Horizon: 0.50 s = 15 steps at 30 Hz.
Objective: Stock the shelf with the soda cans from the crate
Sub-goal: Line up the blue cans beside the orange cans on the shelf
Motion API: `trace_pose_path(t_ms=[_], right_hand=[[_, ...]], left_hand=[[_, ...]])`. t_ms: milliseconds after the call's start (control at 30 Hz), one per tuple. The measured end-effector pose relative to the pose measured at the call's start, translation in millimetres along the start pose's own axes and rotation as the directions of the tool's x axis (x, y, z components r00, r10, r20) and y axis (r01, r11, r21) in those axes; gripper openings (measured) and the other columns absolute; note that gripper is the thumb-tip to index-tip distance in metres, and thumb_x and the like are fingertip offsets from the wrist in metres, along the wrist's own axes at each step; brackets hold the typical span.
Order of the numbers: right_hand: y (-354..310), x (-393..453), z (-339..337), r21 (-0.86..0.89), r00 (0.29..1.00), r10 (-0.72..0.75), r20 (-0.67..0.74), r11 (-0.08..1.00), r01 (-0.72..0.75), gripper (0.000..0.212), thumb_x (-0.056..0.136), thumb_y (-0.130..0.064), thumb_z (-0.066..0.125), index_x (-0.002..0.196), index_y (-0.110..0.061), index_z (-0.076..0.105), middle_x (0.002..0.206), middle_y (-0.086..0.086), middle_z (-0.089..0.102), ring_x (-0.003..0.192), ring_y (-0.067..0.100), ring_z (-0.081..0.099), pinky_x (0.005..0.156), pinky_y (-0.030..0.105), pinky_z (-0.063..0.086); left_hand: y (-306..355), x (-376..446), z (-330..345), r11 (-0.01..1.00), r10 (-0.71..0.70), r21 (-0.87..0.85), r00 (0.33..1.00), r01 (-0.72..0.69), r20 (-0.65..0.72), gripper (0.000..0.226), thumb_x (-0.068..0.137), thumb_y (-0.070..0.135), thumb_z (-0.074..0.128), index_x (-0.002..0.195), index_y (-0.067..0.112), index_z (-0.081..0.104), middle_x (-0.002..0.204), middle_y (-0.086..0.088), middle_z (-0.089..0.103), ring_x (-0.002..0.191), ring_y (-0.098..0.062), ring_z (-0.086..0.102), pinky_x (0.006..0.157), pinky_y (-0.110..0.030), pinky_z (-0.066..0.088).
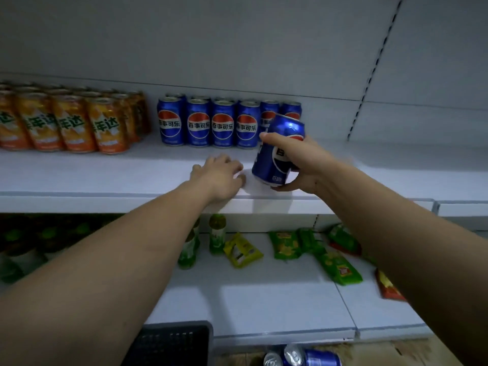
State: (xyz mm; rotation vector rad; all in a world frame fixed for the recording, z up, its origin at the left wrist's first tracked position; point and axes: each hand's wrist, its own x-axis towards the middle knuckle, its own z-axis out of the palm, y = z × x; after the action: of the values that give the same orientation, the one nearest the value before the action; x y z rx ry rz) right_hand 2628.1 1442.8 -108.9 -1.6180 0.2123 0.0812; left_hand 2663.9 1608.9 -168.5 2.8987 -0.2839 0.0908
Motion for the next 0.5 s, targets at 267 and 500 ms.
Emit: trace_pose_path(t_ms=[267, 500], right_hand=[[-13, 77, -1, 0.112, 0.996, -0.013, -0.089, 0.993, 0.023, 0.040, 0.088, -0.025, 0.068, 0.121, -0.019, 0.048, 0.098, 0.001, 0.055, 0.081, 0.018, 0.055, 0.077, 0.053, 0.054], [-10, 142, 7, 0.014, 0.942, -0.202, -0.268, 0.977, 0.213, 0.065, 0.080, -0.023, 0.080, 0.135, -0.017, 0.044, 0.118, 0.000, 0.057, 0.103, 0.018, 0.055, 0.071, 0.028, 0.049]], left_hand=[[-14, 19, 14, 1.000, 0.020, 0.004, 1.000, -0.020, 0.003, 0.057, 0.097, 0.058, 0.023, 0.151, 0.040, 0.025, 0.159, 0.007, 0.022, 0.146, -0.018, 0.017, 0.116, -0.054, 0.010], [-14, 17, 16, 1.000, 0.026, -0.010, 0.999, -0.026, -0.023, 0.057, 0.097, 0.056, 0.023, 0.151, 0.039, 0.025, 0.158, 0.008, 0.023, 0.144, -0.016, 0.018, 0.116, -0.052, 0.010]])
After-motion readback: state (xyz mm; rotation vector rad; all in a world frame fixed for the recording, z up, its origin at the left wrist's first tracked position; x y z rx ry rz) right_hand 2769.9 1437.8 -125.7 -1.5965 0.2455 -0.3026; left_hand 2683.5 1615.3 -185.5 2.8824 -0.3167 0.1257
